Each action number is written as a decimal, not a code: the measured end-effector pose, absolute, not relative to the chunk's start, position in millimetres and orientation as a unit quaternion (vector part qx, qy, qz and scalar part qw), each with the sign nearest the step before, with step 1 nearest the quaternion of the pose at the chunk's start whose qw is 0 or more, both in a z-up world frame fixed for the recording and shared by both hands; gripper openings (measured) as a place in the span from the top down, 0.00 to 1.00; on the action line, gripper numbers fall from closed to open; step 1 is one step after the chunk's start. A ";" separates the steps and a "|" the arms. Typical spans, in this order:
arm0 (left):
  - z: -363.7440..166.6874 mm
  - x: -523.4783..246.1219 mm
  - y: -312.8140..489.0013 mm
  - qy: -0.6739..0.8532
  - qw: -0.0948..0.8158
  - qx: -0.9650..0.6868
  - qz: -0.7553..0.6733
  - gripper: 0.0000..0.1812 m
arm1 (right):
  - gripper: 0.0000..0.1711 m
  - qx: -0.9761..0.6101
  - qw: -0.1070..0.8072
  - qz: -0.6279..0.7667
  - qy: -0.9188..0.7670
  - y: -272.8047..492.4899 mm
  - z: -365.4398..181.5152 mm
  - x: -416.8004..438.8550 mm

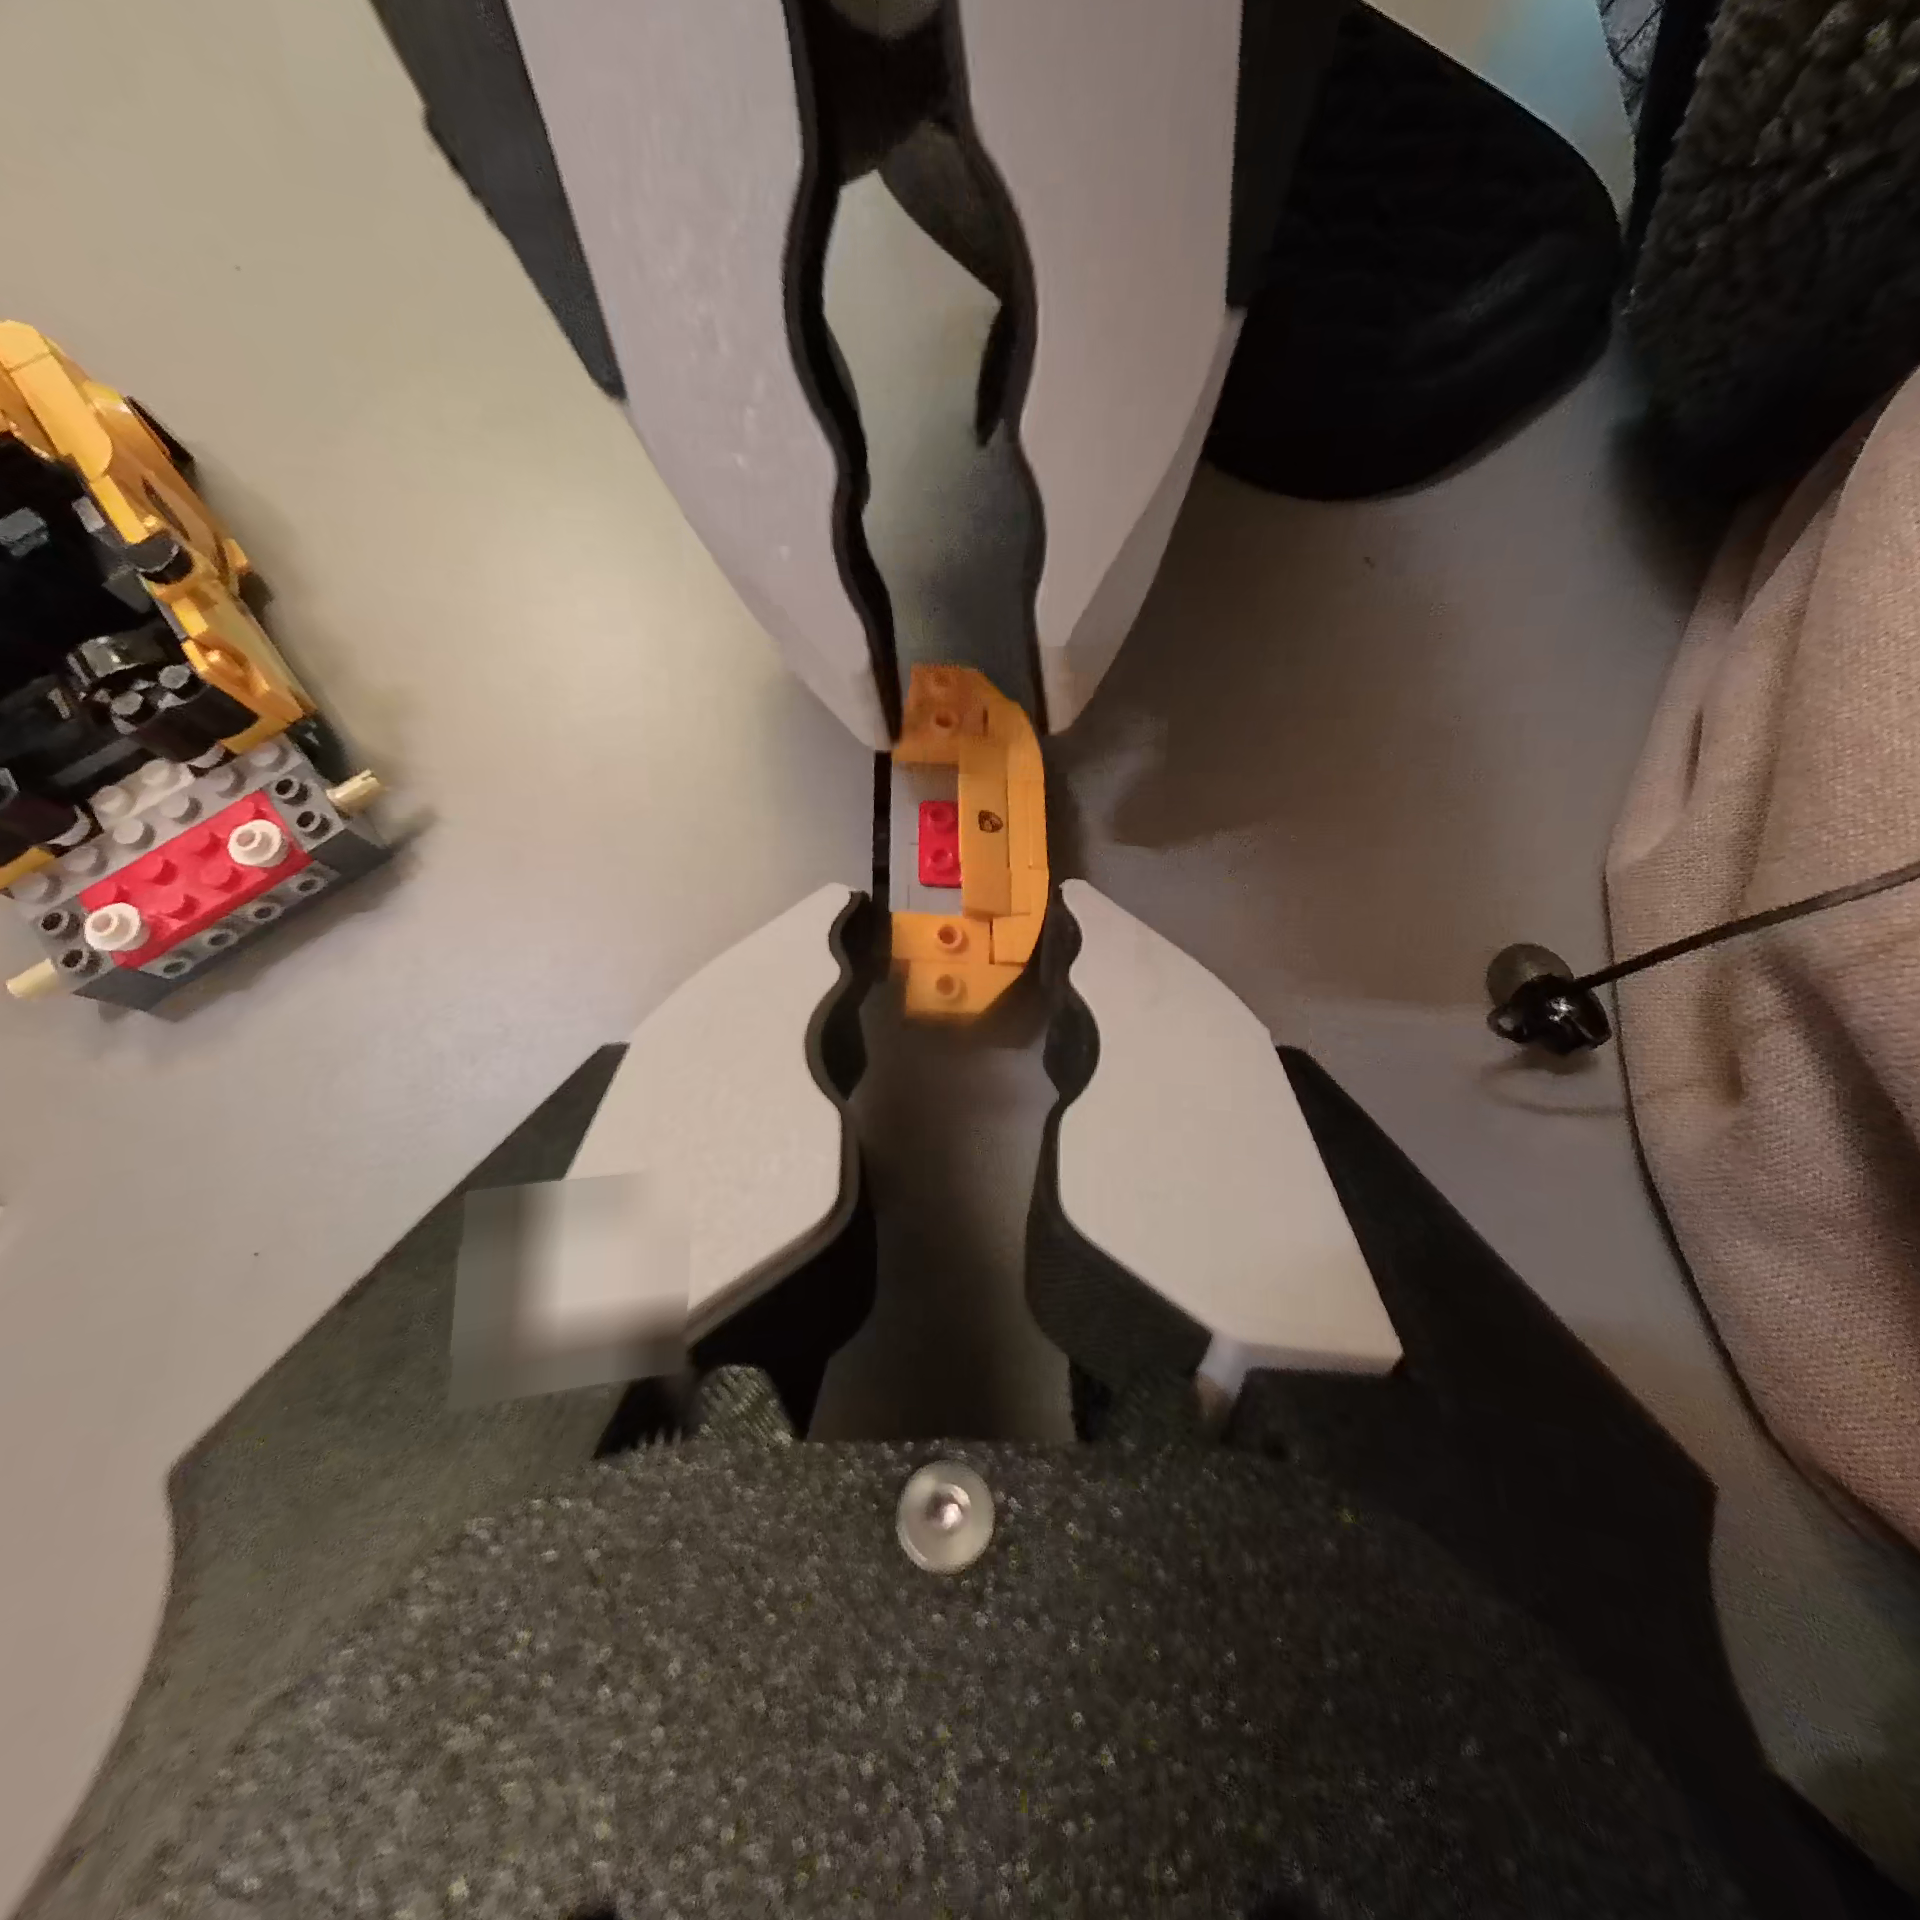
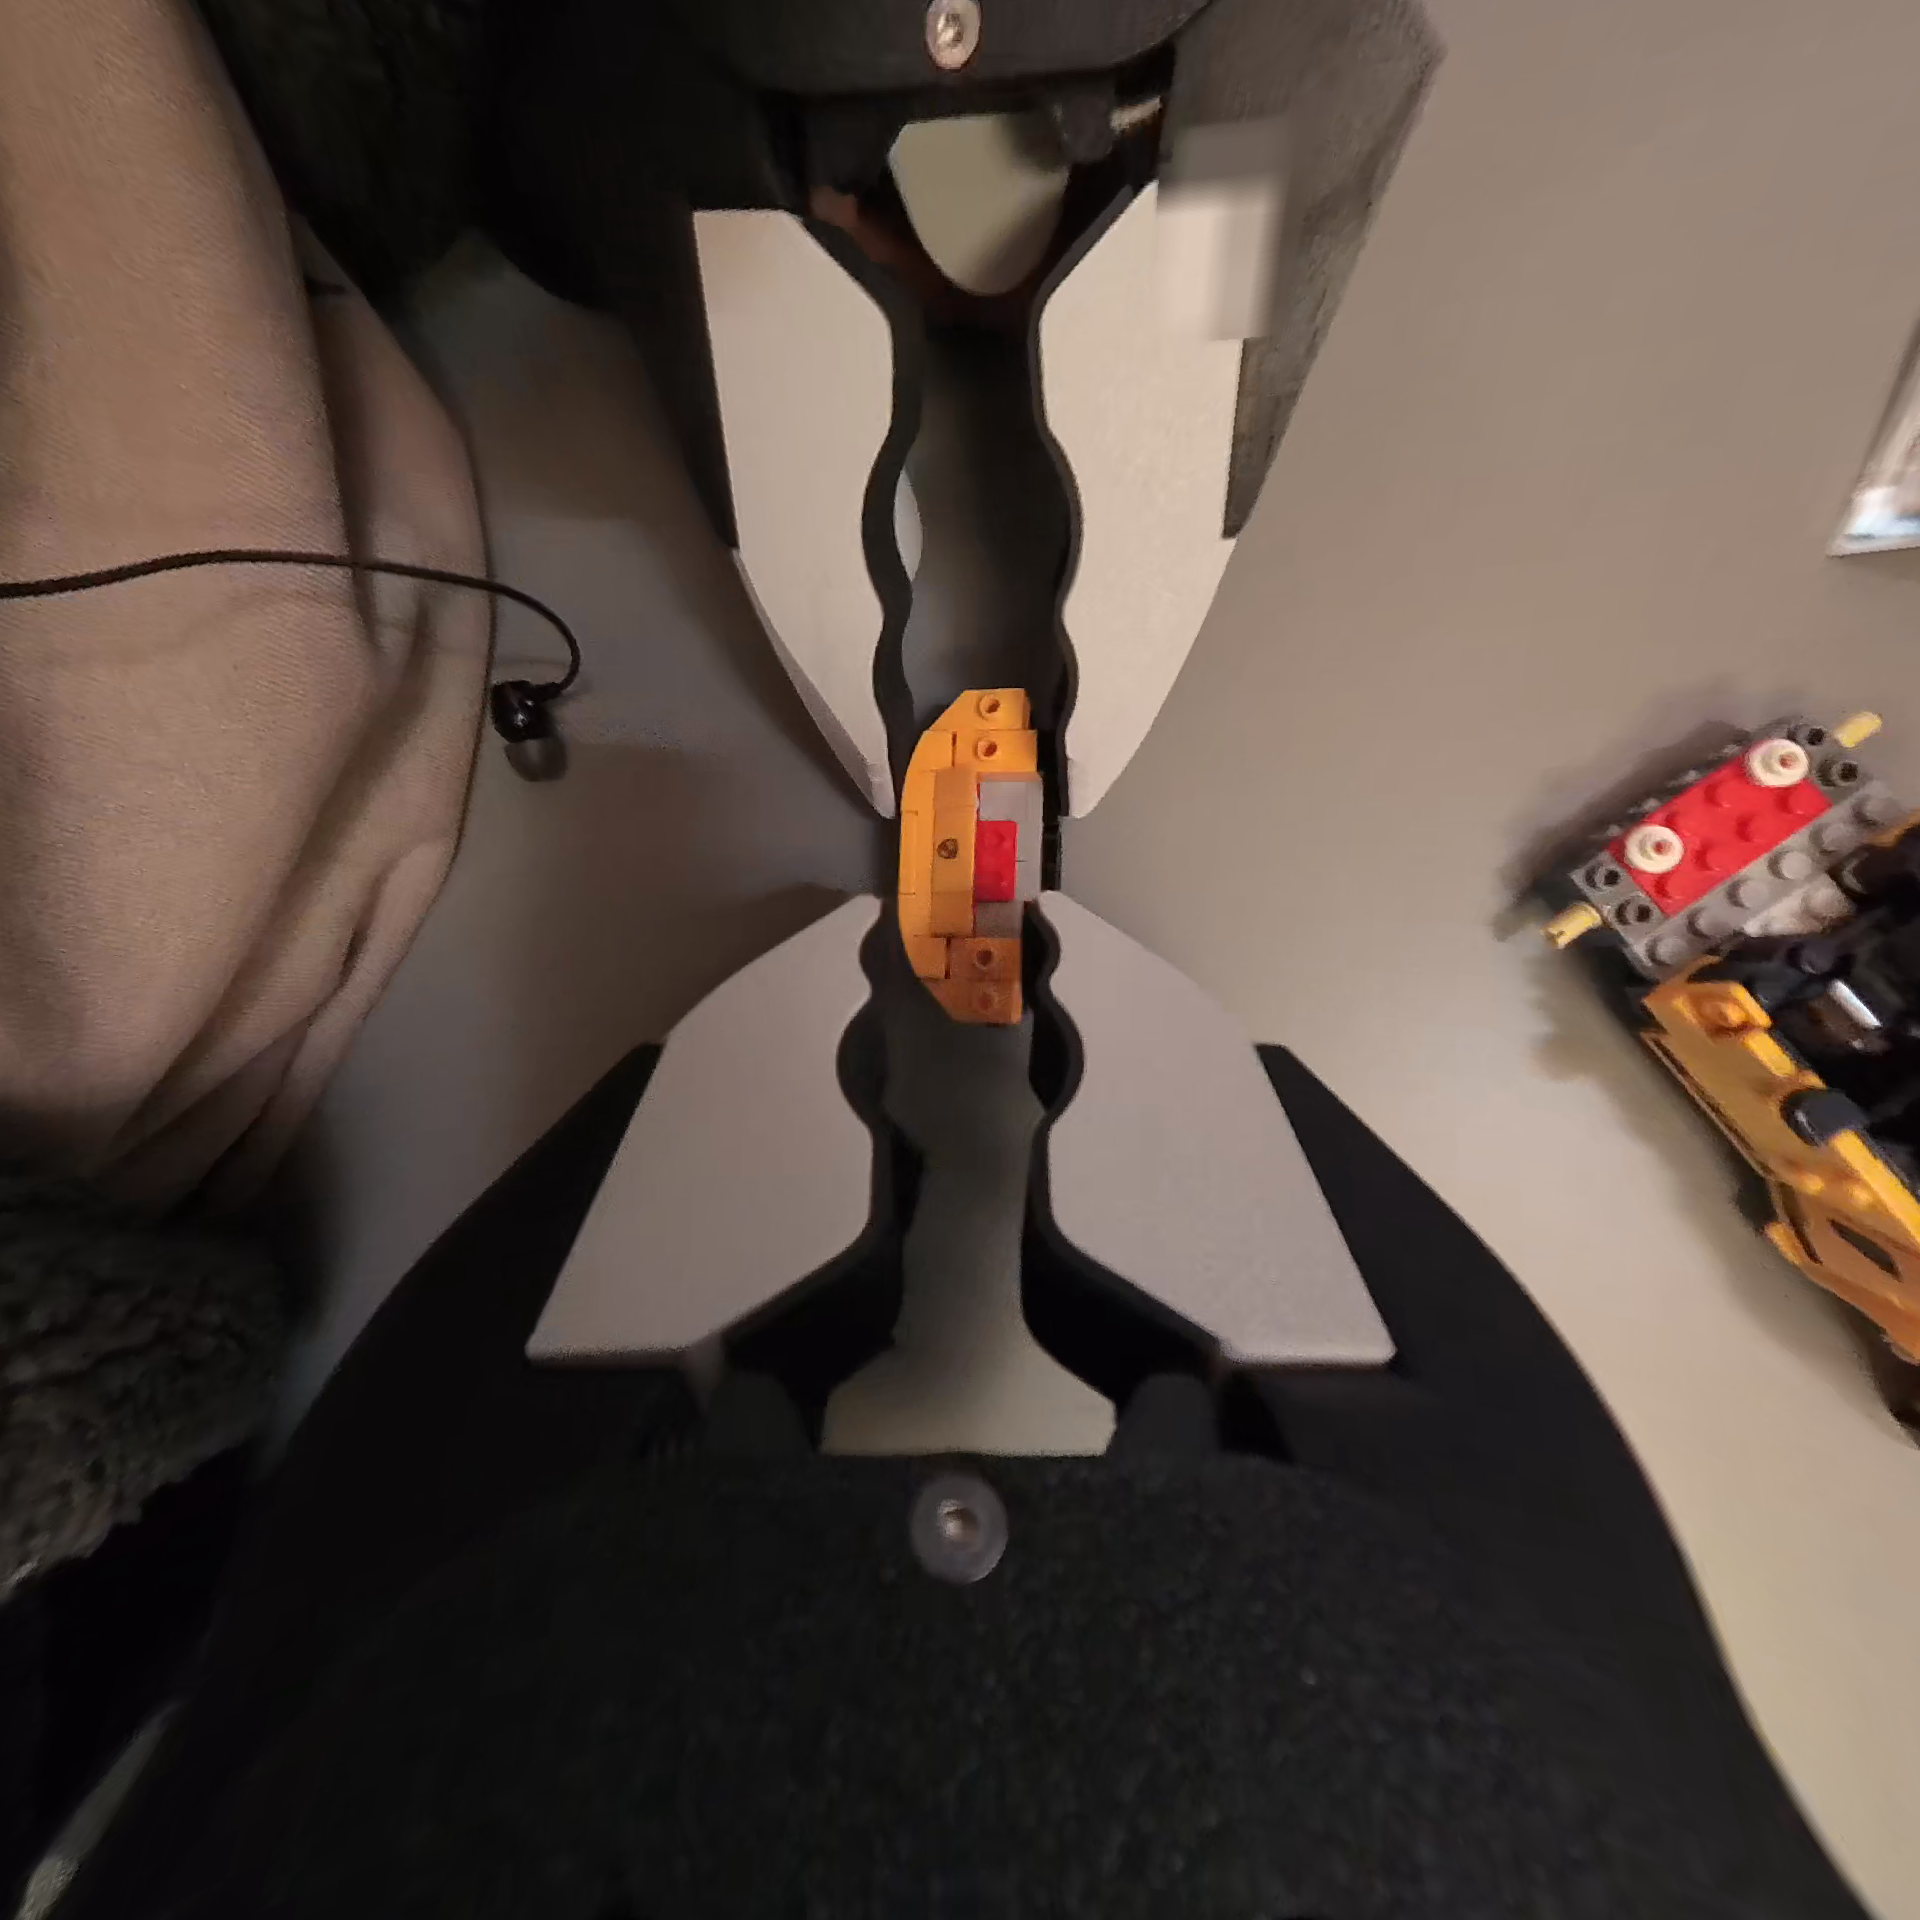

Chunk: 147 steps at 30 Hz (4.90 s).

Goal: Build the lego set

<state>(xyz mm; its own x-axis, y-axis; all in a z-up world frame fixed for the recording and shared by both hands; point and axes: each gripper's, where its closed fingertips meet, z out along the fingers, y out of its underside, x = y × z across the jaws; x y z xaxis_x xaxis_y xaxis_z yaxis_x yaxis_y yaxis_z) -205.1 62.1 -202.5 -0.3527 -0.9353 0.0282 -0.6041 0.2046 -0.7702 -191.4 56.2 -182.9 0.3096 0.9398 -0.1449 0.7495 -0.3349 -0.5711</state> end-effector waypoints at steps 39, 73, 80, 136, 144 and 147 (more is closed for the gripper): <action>-201.3 -200.9 63.0 0.739 0.241 -0.517 -0.358 0.79 | 0.82 -0.713 0.341 0.165 -0.590 65.6 -188.7 -193.4; -200.0 -197.5 60.2 0.750 0.275 -0.496 -0.340 0.81 | 0.85 -0.750 0.369 0.186 -0.516 57.2 -182.6 -177.8; -206.1 -199.7 56.7 0.763 0.263 -0.492 -0.327 0.84 | 0.84 -0.762 0.319 0.151 -0.542 56.1 -202.6 -174.6; -140.1 -200.9 -22.7 0.751 0.403 -0.400 -0.337 0.92 | 0.93 -0.656 0.466 -0.056 -0.591 -14.9 -140.7 -206.7; -133.0 -200.7 -13.6 0.749 0.473 -0.352 -0.302 0.93 | 0.85 -0.657 0.507 0.009 -0.557 -9.6 -134.5 -203.7; -129.6 -200.9 -15.5 0.747 0.483 -0.338 -0.307 0.92 | 0.92 -0.653 0.519 0.042 -0.550 -8.7 -131.6 -204.5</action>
<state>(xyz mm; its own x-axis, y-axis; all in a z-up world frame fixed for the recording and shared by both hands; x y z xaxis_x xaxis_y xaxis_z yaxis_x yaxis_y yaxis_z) -200.9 -15.5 -129.6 -0.3047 -0.8016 -0.5144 -0.2074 0.5830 -0.7856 -204.5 -8.7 -131.6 0.3910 0.7624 0.5156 0.6746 0.1437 -0.7240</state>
